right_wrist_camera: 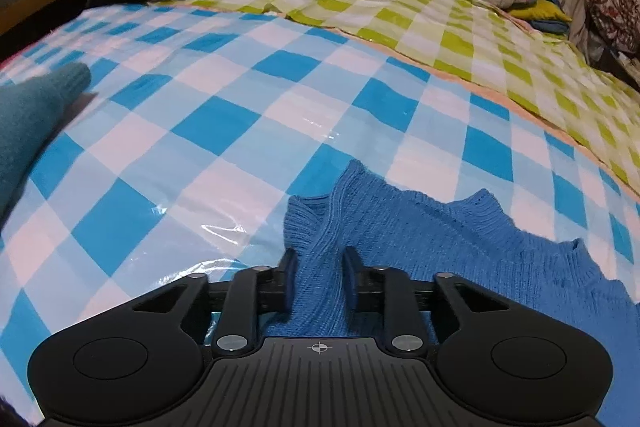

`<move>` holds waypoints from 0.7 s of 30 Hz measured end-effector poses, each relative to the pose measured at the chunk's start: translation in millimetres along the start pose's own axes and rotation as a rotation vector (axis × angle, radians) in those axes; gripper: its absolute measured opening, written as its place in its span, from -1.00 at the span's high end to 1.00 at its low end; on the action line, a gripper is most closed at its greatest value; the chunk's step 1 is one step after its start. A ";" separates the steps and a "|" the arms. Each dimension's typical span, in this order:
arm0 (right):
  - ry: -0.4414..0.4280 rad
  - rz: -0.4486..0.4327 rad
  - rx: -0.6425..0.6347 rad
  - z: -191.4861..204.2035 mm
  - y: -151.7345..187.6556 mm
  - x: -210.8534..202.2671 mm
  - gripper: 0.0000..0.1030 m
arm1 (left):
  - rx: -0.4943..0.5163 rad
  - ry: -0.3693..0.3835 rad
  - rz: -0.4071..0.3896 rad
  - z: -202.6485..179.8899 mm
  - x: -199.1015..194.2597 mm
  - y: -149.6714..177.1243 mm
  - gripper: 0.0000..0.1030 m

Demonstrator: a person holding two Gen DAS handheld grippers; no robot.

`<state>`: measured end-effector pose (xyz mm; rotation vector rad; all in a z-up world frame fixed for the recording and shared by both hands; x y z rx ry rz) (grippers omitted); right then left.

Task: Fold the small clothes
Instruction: 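Grasp the folded edge with the left tool while the right tool grasps it and folds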

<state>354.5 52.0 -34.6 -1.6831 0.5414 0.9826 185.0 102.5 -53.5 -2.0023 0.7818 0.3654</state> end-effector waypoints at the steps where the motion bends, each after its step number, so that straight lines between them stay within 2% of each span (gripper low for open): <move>1: -0.016 -0.002 0.015 -3.2 -0.8 -2.0 0.69 | 0.005 0.001 -0.002 -0.9 0.3 0.4 0.02; 3: -0.048 -0.008 0.046 -9.2 -2.2 -8.0 0.77 | 0.023 0.000 -0.011 -3.8 0.7 1.9 -0.07; 7: -0.093 -0.040 0.081 -18.8 -5.1 -25.5 0.79 | 0.059 -0.012 -0.029 -9.6 0.3 5.3 -0.15; 12: -0.151 -0.089 0.126 -32.7 -6.9 -48.4 0.79 | 0.082 -0.028 -0.054 -12.7 -1.8 6.2 -0.35; 21: -0.259 -0.153 0.235 -69.0 -1.9 -81.3 0.79 | 0.138 -0.085 -0.093 -25.1 3.0 4.7 -0.52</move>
Point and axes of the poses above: each gripper's, at about its wrist camera, not at the fingertips, and x roughly the way its jaws point, z to its left, y to its underside, the point moved 5 cm from there along x, roughly the way its jaws point, and after that the axes turned 3 degrees about z, right-handed, at the moved point
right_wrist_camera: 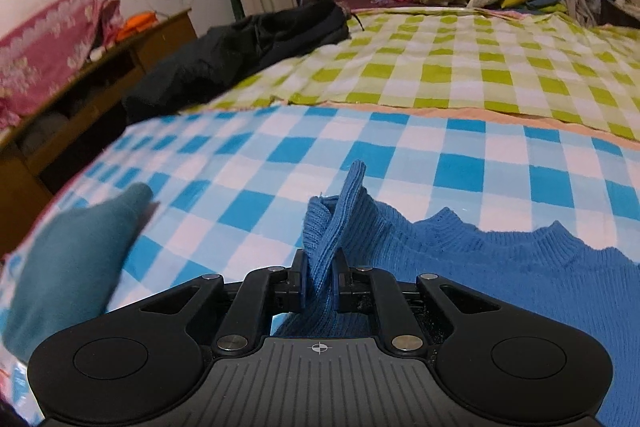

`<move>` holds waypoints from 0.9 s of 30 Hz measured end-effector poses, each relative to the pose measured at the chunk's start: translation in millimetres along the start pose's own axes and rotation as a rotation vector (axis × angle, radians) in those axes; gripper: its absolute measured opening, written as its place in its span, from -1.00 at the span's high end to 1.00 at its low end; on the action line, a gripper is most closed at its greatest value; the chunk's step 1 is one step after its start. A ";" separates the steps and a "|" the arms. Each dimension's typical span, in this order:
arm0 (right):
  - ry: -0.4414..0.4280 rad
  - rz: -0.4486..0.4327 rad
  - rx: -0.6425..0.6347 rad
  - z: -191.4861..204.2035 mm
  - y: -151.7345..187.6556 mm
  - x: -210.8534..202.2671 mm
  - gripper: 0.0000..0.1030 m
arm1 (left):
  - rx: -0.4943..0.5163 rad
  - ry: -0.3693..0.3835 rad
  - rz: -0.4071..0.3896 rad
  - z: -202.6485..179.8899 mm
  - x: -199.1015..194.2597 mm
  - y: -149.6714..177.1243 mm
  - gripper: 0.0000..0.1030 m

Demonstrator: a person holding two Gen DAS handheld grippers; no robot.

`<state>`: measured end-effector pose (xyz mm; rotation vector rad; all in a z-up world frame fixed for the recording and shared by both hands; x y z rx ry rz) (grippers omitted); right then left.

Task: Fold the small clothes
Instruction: 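Grasp the folded edge with the left tool while the right tool grasps it and folds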

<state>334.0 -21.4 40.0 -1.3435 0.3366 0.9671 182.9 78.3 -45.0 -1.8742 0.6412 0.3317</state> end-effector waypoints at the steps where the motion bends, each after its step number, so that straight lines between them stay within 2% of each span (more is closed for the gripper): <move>1: -0.010 -0.003 0.010 -2.4 -0.3 -2.7 0.79 | 0.006 -0.007 -0.003 -2.1 2.1 -1.4 -0.52; 4: -0.031 -0.013 0.031 -10.6 -1.8 -10.6 0.79 | 0.001 -0.019 -0.010 -6.0 6.3 -5.3 -0.44; 6: -0.044 -0.021 0.051 -18.9 -3.6 -16.5 0.79 | -0.001 -0.009 -0.007 -11.7 9.1 -10.5 0.01; 7: -0.051 -0.027 0.065 -23.6 -4.6 -19.9 0.79 | 0.003 0.004 -0.002 -16.2 10.3 -13.8 0.12; 8: -0.060 -0.034 0.081 -29.4 -6.0 -23.8 0.79 | 0.009 0.017 -0.002 -22.0 10.4 -17.6 0.31; 10: -0.074 -0.054 0.109 -41.7 -9.2 -32.5 0.79 | 0.035 0.037 -0.014 -37.6 8.6 -26.1 0.47; 18: -0.090 -0.157 0.208 -117.4 -14.9 -82.4 0.79 | 0.186 0.178 -0.070 -130.4 3.9 -46.2 0.51; 22: -0.072 -0.192 0.270 -170.8 -2.7 -101.2 0.79 | 0.290 0.229 -0.053 -180.1 18.8 -33.4 0.51; 27: -0.027 -0.160 0.356 -229.6 28.1 -93.2 0.79 | 0.390 0.246 0.018 -226.4 51.3 -1.8 0.51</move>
Point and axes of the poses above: each gripper's, at about its wrist camera, not at the fingertips, and x roughly the way its jaws point, z to its left, y to its underside, the point moved 5 cm from there along x, roughly the way its jaws point, and after that the axes turned 3 degrees about z, right-handed, at the moved point
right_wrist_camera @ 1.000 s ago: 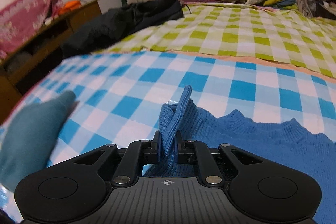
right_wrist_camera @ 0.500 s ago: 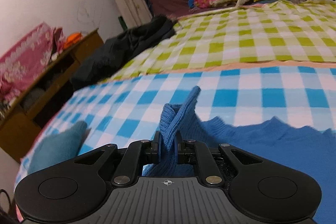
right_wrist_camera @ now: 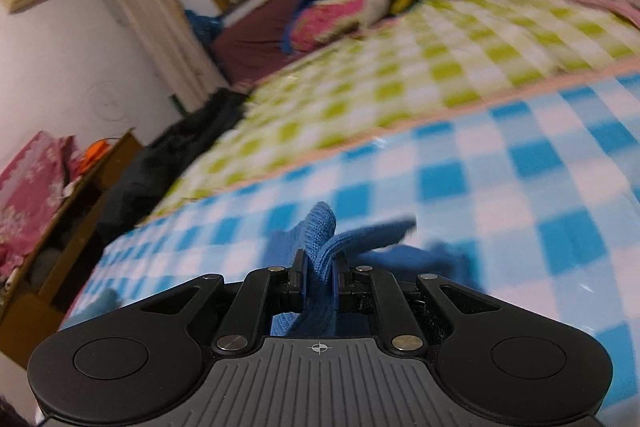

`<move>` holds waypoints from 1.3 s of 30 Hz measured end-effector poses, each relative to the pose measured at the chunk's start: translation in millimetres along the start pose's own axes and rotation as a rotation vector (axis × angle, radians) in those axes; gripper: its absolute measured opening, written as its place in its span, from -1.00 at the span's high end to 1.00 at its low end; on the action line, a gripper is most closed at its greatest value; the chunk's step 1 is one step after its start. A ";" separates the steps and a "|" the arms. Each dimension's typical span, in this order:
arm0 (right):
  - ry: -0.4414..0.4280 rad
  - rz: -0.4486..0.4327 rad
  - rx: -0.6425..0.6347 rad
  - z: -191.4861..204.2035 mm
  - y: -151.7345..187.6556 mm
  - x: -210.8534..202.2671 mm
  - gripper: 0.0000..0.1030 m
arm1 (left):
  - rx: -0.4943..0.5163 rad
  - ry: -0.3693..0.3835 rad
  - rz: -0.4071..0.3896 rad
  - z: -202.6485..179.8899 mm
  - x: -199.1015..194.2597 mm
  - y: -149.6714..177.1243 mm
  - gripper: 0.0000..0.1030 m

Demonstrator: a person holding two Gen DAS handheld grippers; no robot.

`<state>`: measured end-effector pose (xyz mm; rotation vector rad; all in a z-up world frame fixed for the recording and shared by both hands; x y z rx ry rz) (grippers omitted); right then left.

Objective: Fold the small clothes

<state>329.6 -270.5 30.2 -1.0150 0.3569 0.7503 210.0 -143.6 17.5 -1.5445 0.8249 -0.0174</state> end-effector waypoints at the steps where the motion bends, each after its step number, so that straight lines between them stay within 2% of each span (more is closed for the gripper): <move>1: 0.006 0.007 0.020 -13.7 3.4 1.5 0.79 | 0.021 -0.002 0.014 -7.7 5.9 5.3 0.51; 8: -0.002 0.011 0.104 -64.8 26.3 2.6 0.79 | 0.140 -0.014 0.080 -41.4 29.9 30.5 0.51; 13: -0.005 0.021 0.118 -76.5 34.7 6.2 0.77 | 0.198 -0.026 0.098 -54.1 38.0 37.6 0.51; 21: -0.067 0.023 0.152 -81.9 38.0 -1.8 0.63 | 0.351 -0.044 0.076 -68.8 37.9 51.8 0.51; 25: -0.075 0.007 0.149 -77.9 34.8 -4.7 0.52 | 0.367 -0.048 0.073 -71.1 35.4 54.6 0.51; 29: -0.020 -0.046 0.148 -78.2 25.9 -10.7 0.48 | 0.364 -0.045 0.075 -71.7 32.4 55.5 0.51; 31: -0.030 -0.028 0.164 -79.9 24.9 -8.3 0.46 | 0.362 -0.045 0.074 -70.3 37.3 53.3 0.51; 34: -0.026 0.017 0.146 -76.0 29.7 0.4 0.31 | 0.358 -0.043 0.074 -68.2 41.1 51.4 0.51; 36: 0.009 0.022 0.120 -72.2 33.0 5.2 0.34 | 0.358 -0.042 0.074 -68.0 40.6 50.7 0.51; 37: 0.030 0.022 0.105 -70.6 33.8 6.2 0.42 | 0.359 -0.041 0.074 -67.4 40.2 50.1 0.51; 38: 0.040 0.019 0.098 -69.8 33.6 5.8 0.68 | 0.360 -0.039 0.073 -67.8 39.3 48.9 0.51; 39: 0.036 0.014 0.104 -70.2 32.8 4.0 0.74 | 0.360 -0.035 0.068 -67.9 37.8 47.7 0.51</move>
Point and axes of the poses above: each gripper's, at about its wrist camera, not at the fingertips, and x roughly the way its jaws point, z to its left, y to its underside, the point moved 5 cm from there along x, roughly the way its jaws point, and after that the axes turned 3 degrees about z, right-handed, at the moved point
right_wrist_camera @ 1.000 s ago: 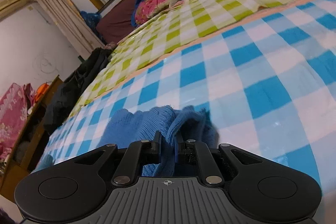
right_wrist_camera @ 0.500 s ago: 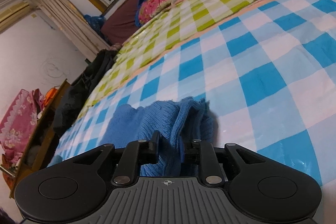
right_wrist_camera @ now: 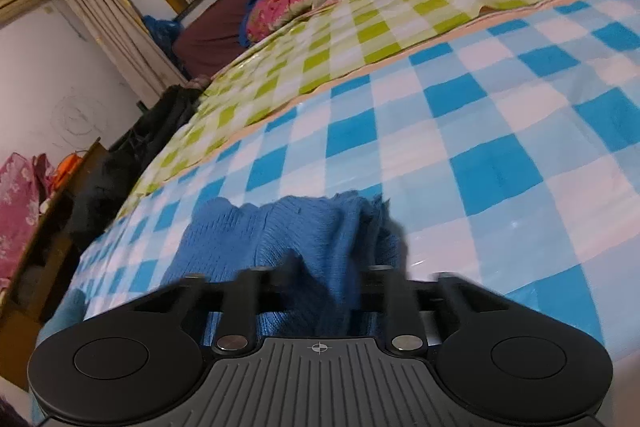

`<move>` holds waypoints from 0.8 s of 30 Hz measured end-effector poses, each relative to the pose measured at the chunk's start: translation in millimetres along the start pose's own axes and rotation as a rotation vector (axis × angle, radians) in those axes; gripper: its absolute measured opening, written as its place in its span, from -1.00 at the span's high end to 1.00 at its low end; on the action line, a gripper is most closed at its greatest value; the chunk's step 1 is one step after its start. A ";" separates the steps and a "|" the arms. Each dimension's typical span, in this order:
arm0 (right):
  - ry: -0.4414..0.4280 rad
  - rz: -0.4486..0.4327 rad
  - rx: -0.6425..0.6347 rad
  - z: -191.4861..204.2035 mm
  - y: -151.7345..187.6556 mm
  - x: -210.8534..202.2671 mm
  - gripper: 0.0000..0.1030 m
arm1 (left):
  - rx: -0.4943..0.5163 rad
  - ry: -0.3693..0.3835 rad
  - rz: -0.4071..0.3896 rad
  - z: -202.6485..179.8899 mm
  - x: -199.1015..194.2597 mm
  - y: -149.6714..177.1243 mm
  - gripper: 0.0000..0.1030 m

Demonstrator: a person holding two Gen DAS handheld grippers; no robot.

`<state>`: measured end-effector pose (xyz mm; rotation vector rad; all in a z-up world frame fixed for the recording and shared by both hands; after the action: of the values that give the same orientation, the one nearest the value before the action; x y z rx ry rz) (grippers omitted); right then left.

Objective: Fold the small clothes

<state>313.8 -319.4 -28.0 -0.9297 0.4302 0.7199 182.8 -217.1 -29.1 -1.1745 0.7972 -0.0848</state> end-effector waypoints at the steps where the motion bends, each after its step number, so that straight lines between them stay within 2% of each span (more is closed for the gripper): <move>1: -0.022 -0.017 0.016 -1.4 -2.0 -4.8 0.75 | 0.001 0.003 -0.013 -0.2 -3.6 -1.1 0.51; 5: -0.092 -0.107 0.102 -17.7 -7.5 -25.8 0.78 | 0.033 0.023 -0.073 -6.5 -17.9 -4.3 0.51; 9: -0.008 -0.045 0.081 -32.1 3.7 -10.0 0.76 | 0.082 0.036 -0.020 -17.1 -9.6 9.0 0.50; 13: -0.011 -0.062 0.099 -34.9 4.2 -13.0 0.64 | 0.067 0.047 0.004 -16.1 -12.1 11.3 0.50; 17: 0.023 -0.070 0.041 -27.9 6.7 -28.0 0.63 | 0.045 0.086 -0.001 -9.3 -25.7 7.8 0.50; 21: 0.071 -0.120 -0.028 -14.5 15.5 -54.8 0.62 | 0.000 0.116 0.003 -0.4 -43.2 10.0 0.50; 24: 0.015 -0.116 -0.054 0.4 27.9 -70.3 0.60 | -0.019 0.117 -0.008 8.2 -60.4 12.1 0.49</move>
<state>245.0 -334.1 -0.2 -1.0035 0.3678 0.6216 139.6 -178.3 -7.2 -1.1992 0.8980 -0.1544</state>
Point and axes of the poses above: each gripper's, at about its wrist camera, not at the fingertips, and x roughly the way its jaws point, z to its left, y to its underside, the point moved 5 cm from there along x, roughly the way its jaws point, and after that the axes turned 3 degrees about z, right-handed, at the moved point
